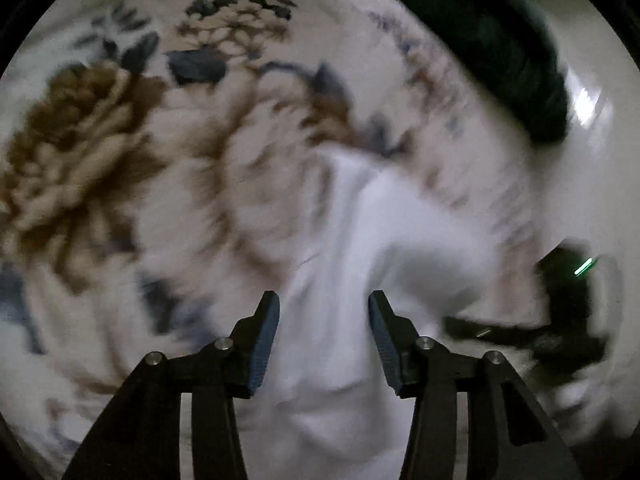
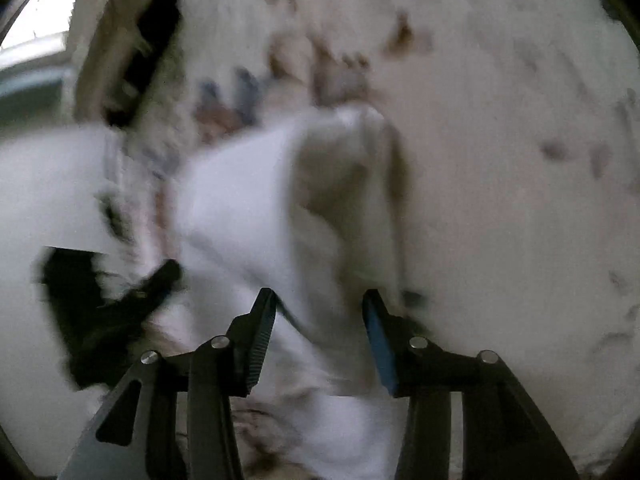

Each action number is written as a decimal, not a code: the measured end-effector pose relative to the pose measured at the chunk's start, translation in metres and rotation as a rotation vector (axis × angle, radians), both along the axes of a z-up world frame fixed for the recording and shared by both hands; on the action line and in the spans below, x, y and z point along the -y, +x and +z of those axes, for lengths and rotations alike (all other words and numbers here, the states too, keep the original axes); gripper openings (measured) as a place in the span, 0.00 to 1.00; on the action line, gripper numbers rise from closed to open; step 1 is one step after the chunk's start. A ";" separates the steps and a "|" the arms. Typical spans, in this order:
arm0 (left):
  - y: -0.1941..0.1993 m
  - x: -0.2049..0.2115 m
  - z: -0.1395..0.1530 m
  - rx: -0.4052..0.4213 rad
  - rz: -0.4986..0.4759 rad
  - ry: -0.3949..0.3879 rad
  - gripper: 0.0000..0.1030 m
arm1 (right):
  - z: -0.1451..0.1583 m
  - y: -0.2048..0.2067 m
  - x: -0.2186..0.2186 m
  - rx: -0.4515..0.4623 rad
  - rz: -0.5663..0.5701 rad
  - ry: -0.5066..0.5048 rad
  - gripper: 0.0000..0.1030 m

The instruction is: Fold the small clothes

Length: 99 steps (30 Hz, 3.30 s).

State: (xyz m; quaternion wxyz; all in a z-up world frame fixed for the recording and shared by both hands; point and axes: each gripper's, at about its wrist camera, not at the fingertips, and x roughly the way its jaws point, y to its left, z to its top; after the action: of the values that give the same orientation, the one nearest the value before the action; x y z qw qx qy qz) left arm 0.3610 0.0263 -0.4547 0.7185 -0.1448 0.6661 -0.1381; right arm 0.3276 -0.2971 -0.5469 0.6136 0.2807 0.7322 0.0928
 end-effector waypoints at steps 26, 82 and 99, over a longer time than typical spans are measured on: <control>-0.192 -0.019 -0.038 -0.263 0.064 -0.094 0.68 | -0.013 -0.243 -0.002 -0.213 -0.287 0.147 0.52; 0.072 0.004 0.039 0.040 0.038 -0.032 0.60 | 0.087 0.042 0.040 0.262 -0.322 -0.017 0.52; 0.059 -0.051 0.019 0.073 0.138 -0.034 0.02 | 0.049 -0.001 0.043 0.144 -0.379 -0.121 0.02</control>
State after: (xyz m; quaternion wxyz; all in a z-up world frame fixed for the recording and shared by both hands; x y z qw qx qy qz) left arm 0.4204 0.0776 -0.4359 0.7476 -0.1976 0.6253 -0.1048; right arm 0.3269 -0.3398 -0.4979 0.6864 0.3686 0.6250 -0.0487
